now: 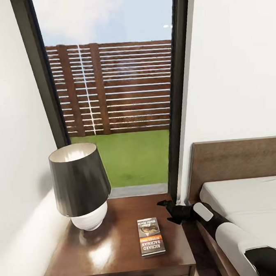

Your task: In the bedroom, move the book from the bed onto either nightstand, and place the two sandals side by side next to the bed.

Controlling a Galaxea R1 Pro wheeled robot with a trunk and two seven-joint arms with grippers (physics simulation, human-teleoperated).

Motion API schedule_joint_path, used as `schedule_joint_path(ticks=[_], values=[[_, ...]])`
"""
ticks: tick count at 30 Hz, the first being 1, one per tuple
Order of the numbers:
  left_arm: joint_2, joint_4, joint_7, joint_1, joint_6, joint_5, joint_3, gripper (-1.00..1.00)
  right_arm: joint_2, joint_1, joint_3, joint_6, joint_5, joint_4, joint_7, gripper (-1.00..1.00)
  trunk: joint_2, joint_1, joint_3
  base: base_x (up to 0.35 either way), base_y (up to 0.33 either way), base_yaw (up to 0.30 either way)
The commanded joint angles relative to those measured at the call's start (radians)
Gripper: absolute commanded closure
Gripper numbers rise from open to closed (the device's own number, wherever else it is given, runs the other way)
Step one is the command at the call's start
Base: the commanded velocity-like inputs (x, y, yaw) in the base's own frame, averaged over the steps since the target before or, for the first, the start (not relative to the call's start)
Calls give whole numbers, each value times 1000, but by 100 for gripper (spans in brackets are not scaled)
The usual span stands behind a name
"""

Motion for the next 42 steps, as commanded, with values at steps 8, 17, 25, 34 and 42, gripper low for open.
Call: schedule_joint_path(ticks=[8,17,25,34,42], values=[[1,1,-10,-1,-1,9,2,-100,-1,-1,8,0,1,0,7,-100,56,-31,24,0,0,0],[1,1,-11,-1,-1,9,1,-100,-1,-1,8,0,-1,0,9,-100,119,-65,52,0,0,0],[1,1,-12,-1,-1,9,1,-100,-1,-1,8,0,-1,0,13,-100,175,-96,77,0,0,0],[1,1,-11,-1,-1,9,1,-100,-2,-1,8,0,-1,0,12,-100,238,-131,106,0,0,0],[1,1,-12,-1,-1,9,0,-100,-3,-1,8,0,-1,0,12,-100,294,-161,131,0,0,0]])
